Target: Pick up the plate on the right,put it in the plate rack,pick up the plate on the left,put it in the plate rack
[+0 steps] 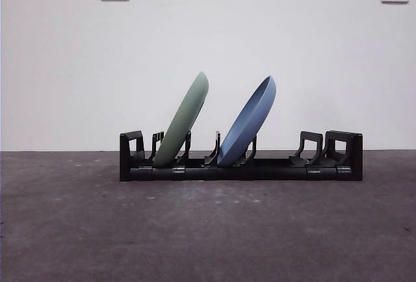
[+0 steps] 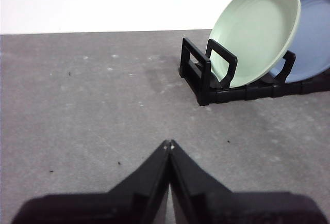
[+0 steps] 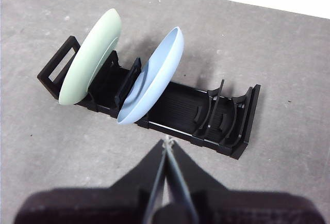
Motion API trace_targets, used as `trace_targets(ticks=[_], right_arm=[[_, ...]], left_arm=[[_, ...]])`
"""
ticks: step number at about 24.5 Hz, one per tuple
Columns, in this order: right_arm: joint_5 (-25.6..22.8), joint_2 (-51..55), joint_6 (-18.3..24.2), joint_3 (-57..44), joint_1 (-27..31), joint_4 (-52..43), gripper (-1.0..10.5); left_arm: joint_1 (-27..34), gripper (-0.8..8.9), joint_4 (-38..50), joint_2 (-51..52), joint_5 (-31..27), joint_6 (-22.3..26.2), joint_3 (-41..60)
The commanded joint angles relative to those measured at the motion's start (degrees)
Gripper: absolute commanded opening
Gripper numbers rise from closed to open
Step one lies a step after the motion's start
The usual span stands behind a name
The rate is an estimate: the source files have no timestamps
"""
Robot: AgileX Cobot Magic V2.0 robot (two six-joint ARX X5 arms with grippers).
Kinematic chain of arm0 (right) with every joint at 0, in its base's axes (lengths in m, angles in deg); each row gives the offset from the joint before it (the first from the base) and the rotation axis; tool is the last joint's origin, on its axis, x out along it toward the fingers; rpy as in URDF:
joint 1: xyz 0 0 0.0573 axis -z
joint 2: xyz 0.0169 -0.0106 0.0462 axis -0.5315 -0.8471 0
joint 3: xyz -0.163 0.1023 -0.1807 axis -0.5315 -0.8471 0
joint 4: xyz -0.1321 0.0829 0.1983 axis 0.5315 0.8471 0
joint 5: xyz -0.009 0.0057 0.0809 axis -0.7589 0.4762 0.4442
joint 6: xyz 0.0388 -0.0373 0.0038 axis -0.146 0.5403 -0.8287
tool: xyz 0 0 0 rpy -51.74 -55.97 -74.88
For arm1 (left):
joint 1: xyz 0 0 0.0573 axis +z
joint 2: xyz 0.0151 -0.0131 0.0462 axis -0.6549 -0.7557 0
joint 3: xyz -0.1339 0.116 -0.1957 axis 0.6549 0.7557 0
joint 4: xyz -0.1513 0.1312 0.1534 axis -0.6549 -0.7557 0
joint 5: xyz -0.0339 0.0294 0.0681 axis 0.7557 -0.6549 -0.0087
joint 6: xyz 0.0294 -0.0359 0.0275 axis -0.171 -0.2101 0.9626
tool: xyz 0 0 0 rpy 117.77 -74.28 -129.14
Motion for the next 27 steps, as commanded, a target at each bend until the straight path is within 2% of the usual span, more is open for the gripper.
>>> trace_targets(ticks=[1, 11, 12, 14, 15, 17, 20, 23, 27], right_arm=[[-0.2, -0.2, -0.3, -0.2, 0.0, -0.4, 0.0], [-0.2, -0.2, -0.2, -0.2, 0.0, -0.4, 0.0], [-0.6, 0.0, -0.2, -0.2, 0.1, -0.3, 0.0], [-4.6, 2.6, 3.5, -0.2, 1.6, -0.2, 0.0], [-6.0, 4.4, 3.7, -0.3, 2.6, -0.2, 0.0], [-5.7, 9.2, 2.6, -1.1, 4.8, -0.9, 0.0], [-5.8, 18.7, 1.9, -7.1, 10.6, -5.6, 0.0], [-5.8, 29.5, 1.3, -19.3, 16.4, -14.3, 0.0], [-6.1, 40.2, 1.3, -34.6, 18.9, -24.7, 0.0]], left_arm=[[0.2, -0.04, 0.4, -0.5, -0.1, -1.7, 0.5], [0.2, -0.04, 0.4, -1.9, -0.1, -1.7, 0.5], [0.2, -0.04, 0.4, -2.0, -0.1, -1.7, 0.5], [0.2, -0.04, 0.4, -2.4, -0.1, -1.7, 0.5], [0.2, -0.04, 0.4, -2.5, -0.1, -1.7, 0.5], [0.2, -0.04, 0.4, -2.8, -0.1, -1.7, 0.5], [0.2, -0.04, 0.4, -3.1, -0.1, -1.7, 0.5], [0.2, -0.04, 0.4, -3.1, -0.1, -1.7, 0.5], [0.2, -0.04, 0.4, -3.2, -0.1, -1.7, 0.5]])
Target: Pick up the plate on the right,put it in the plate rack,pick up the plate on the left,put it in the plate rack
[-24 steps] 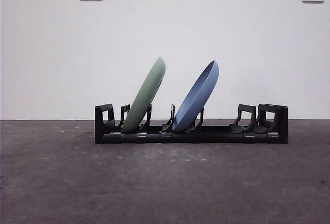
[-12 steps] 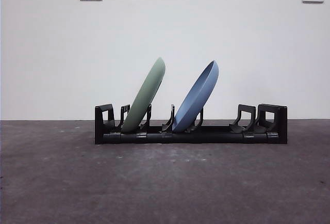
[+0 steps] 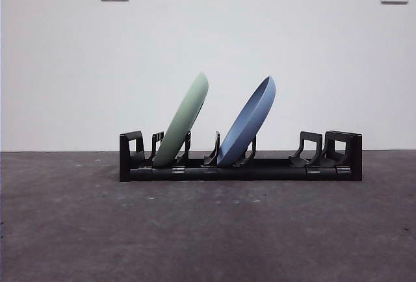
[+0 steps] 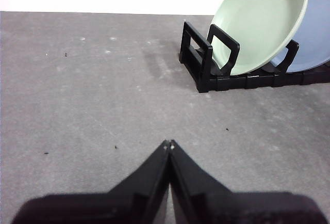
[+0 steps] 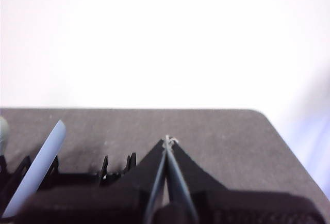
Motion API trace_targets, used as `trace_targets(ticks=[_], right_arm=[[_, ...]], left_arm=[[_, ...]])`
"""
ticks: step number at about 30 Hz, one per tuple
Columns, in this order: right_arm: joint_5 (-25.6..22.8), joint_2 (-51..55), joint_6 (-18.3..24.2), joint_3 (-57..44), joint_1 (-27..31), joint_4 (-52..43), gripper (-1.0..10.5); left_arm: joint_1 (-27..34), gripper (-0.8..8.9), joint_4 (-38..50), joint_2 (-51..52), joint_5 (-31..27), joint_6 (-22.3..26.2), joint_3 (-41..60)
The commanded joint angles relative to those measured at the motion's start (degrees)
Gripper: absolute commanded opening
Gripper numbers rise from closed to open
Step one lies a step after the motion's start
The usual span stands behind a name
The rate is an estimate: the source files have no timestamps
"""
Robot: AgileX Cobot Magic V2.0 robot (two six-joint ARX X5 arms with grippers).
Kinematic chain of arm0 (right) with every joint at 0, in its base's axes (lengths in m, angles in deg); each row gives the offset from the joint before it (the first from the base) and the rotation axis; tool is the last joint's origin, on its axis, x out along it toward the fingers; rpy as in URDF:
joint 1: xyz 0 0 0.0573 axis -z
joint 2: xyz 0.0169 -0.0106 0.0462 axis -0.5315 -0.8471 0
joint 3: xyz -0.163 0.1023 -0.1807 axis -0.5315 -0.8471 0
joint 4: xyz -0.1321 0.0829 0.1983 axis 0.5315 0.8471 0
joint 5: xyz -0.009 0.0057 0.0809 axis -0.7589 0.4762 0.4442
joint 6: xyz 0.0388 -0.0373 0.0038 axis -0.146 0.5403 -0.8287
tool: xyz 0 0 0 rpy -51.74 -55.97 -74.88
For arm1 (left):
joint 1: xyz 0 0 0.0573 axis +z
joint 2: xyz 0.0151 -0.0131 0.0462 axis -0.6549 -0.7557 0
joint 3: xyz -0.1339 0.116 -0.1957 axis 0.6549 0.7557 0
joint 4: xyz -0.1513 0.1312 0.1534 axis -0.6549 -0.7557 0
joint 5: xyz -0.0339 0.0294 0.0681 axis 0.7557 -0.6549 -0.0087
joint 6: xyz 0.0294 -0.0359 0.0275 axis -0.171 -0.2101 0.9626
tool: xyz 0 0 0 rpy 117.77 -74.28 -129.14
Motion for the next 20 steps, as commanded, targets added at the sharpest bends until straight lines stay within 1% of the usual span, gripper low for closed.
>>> trace_targets(ticks=[1, 5, 11, 15, 20], right_arm=[[-0.4, 5.4, -0.6, -9.6, 0.6, -4.9, 0.0], [-0.4, 12.0, -0.7, -20.7, 0.7, -9.6, 0.0], [-0.4, 19.6, -0.6, -33.8, 0.7, -12.5, 0.0], [-0.4, 23.8, -0.8, -39.8, 0.7, -12.5, 0.0], [-0.4, 27.4, -0.9, -44.6, 0.7, -12.4, 0.0]], left_arm=[[0.2, -0.04, 0.4, 0.0, -0.1, -0.6, 0.5], [0.2, -0.04, 0.4, 0.0, -0.1, -0.6, 0.5], [0.2, -0.04, 0.4, 0.0, -0.1, -0.6, 0.5], [0.2, -0.04, 0.4, 0.0, -0.1, -0.6, 0.5], [0.2, -0.04, 0.4, 0.0, -0.1, -0.6, 0.5]])
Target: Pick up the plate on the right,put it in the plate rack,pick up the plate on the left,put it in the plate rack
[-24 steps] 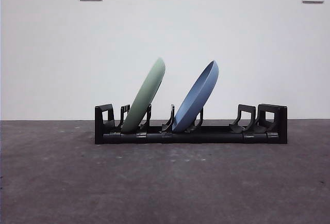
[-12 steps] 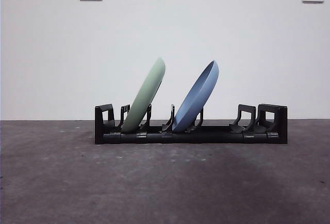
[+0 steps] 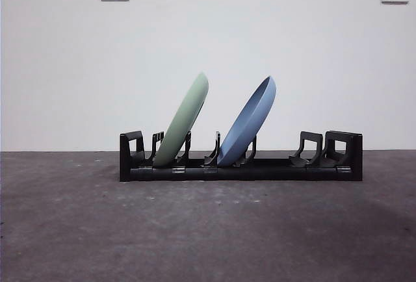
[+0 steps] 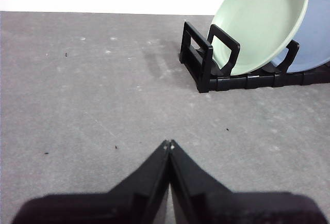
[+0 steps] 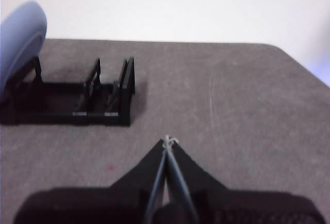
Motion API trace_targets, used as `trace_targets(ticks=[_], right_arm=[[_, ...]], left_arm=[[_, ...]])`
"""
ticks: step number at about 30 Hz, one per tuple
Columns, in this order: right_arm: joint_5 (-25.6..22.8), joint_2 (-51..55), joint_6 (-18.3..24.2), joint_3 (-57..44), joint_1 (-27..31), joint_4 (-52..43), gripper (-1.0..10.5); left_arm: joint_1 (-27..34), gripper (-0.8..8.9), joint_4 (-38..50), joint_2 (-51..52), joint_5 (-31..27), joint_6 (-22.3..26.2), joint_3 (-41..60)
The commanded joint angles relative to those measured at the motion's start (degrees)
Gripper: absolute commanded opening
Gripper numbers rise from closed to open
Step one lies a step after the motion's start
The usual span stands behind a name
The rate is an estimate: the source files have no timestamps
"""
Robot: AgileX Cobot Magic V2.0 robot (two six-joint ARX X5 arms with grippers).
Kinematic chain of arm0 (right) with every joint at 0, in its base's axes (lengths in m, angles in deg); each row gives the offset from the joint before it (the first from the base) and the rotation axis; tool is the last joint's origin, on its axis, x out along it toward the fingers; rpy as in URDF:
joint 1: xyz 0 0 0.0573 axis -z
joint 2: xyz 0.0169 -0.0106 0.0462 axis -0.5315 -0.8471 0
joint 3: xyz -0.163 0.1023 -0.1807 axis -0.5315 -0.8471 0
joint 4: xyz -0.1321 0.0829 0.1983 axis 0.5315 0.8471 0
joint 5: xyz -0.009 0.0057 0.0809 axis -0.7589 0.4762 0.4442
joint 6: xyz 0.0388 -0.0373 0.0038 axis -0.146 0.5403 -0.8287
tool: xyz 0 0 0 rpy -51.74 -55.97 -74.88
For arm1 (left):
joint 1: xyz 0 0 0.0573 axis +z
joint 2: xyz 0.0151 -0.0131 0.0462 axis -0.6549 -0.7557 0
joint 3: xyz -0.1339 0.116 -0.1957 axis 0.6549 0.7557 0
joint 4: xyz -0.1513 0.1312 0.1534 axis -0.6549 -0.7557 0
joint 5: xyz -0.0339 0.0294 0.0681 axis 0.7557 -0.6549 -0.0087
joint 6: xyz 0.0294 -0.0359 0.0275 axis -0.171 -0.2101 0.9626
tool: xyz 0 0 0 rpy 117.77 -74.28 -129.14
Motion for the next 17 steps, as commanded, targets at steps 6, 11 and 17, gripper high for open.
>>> trace_targets(ticks=[6, 11, 17], right_arm=[[-0.3, 3.3, -1.6, -5.7, 0.0, -0.8, 0.0], [-0.2, 4.1, -2.5, -8.1, 0.0, -3.2, 0.0], [-0.2, 4.1, -2.6, -8.2, 0.0, -3.0, 0.0]], left_arm=[[0.2, -0.04, 0.4, 0.0, -0.1, -0.6, 0.5], [0.2, -0.04, 0.4, -0.1, -0.1, -0.7, 0.5], [0.2, -0.04, 0.3, -0.3, -0.1, -0.6, 0.4]])
